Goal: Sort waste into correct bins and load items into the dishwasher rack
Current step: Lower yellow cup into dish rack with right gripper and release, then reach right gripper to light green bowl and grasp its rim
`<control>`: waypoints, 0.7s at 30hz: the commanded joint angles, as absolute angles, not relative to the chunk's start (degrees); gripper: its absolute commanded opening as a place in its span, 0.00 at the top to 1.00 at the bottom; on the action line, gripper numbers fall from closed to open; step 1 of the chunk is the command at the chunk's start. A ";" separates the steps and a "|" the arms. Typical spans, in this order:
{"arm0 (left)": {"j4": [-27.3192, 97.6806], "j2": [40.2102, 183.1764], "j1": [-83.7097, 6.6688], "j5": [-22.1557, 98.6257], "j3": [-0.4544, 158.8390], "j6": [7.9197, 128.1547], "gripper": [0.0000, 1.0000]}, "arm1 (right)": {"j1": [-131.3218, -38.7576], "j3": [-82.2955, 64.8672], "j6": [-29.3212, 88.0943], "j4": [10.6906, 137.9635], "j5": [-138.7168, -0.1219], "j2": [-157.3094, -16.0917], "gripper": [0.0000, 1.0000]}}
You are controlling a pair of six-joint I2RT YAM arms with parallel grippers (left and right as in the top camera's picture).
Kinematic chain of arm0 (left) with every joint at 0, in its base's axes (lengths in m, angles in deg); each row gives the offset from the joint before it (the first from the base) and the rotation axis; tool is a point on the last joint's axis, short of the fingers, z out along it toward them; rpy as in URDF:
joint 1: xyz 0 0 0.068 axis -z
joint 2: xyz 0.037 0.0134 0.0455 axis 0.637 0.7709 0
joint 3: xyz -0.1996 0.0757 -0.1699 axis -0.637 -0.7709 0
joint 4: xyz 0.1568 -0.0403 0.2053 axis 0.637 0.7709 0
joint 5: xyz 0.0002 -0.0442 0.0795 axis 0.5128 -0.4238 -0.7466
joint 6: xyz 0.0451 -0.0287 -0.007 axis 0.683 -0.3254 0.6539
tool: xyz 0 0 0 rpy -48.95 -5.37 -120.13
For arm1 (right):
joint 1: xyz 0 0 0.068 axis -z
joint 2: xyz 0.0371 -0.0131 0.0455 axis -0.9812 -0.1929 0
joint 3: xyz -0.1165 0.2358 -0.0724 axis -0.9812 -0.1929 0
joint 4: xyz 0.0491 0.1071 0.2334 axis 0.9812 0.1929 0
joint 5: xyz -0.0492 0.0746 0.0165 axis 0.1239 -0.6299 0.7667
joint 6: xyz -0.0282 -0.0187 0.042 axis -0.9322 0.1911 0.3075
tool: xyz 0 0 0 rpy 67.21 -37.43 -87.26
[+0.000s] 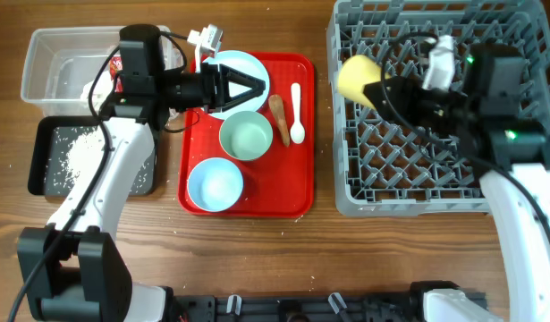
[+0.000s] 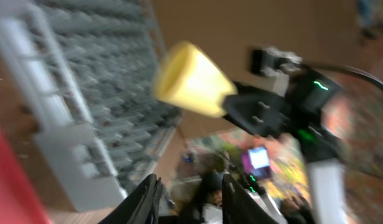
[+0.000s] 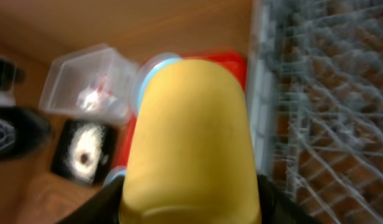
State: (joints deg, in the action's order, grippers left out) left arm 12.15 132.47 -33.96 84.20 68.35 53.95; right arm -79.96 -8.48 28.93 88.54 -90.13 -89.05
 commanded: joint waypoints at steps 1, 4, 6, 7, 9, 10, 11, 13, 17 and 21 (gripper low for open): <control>25.99 131.59 -33.88 45.01 68.66 57.80 0.68 | -80.44 -4.48 28.12 99.98 -75.22 -87.78 0.62; 32.96 131.59 -33.83 23.35 68.66 57.82 0.65 | -83.21 -4.48 29.21 110.21 -72.77 -89.25 0.62; 34.49 131.62 -33.83 17.86 68.66 59.02 0.62 | -87.08 -4.48 29.69 115.10 -71.99 -92.83 0.62; 34.51 131.62 -33.83 17.78 68.66 60.07 0.60 | -88.66 -4.48 31.31 117.46 -68.86 -94.97 0.62; 35.13 131.62 -33.83 17.51 68.66 60.62 0.59 | -91.50 -4.51 32.21 120.74 -66.04 -101.62 0.62; 35.52 131.62 -33.83 17.34 68.66 60.62 0.58 | -92.11 -4.59 32.25 121.00 -65.82 -104.26 0.62; 36.00 131.62 -33.83 17.34 68.66 60.62 0.58 | -92.44 -4.59 32.36 121.13 -65.52 -106.84 0.62; 36.83 131.62 -33.83 17.34 68.66 60.62 0.57 | -92.42 -4.59 32.45 120.70 -65.21 -110.47 0.60; 38.38 131.62 -33.83 17.34 68.66 60.73 0.47 | -92.42 -4.57 32.14 120.15 -65.23 -113.27 0.11; 38.54 131.62 -33.83 17.36 68.66 62.74 0.39 | -92.44 2.29 32.14 118.86 -66.52 -110.03 0.11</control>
State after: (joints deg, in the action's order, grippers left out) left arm 38.38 132.10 -33.92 18.08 68.70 60.77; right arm -92.20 -4.20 31.94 118.90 -66.26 -112.76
